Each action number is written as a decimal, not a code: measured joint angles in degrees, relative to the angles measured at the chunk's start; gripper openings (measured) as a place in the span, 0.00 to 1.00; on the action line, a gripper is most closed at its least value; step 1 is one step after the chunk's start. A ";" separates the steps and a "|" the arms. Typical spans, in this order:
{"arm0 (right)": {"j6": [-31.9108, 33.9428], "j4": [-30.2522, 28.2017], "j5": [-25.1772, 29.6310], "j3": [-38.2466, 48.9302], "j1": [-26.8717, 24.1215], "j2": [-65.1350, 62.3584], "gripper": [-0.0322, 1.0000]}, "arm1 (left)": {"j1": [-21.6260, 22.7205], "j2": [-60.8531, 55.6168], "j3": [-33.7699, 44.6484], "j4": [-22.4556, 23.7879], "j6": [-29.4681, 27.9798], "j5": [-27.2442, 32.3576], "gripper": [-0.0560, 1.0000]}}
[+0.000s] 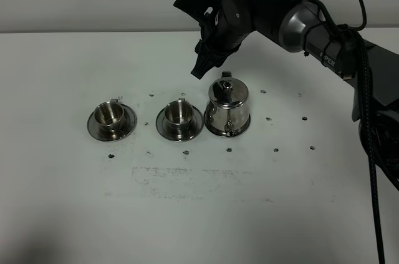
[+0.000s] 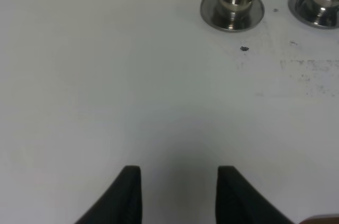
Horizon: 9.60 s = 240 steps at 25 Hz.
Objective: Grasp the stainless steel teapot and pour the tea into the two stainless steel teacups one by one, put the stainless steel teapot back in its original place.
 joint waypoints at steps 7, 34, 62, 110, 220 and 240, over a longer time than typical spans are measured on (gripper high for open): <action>-8.71 1.74 -0.18 0.00 -1.38 0.00 0.43 | 0.00 0.00 0.00 0.00 0.00 0.00 0.41; -26.67 9.52 2.46 0.00 -2.91 1.09 0.43 | 0.00 0.00 0.00 0.00 0.00 0.00 0.41; -29.43 9.12 4.45 0.00 -4.53 1.09 0.43 | 0.00 0.00 0.00 0.00 0.00 0.00 0.41; -32.22 8.34 10.13 -0.01 -5.81 1.14 0.43 | 0.00 0.00 0.00 0.00 0.00 0.00 0.41; -28.85 10.81 -0.41 22.70 -11.90 -16.99 0.40 | 0.00 0.00 0.00 0.00 0.05 0.00 0.41; -23.16 17.20 -36.79 53.23 -16.96 -19.78 0.39 | 0.00 0.00 0.00 0.00 0.05 0.00 0.41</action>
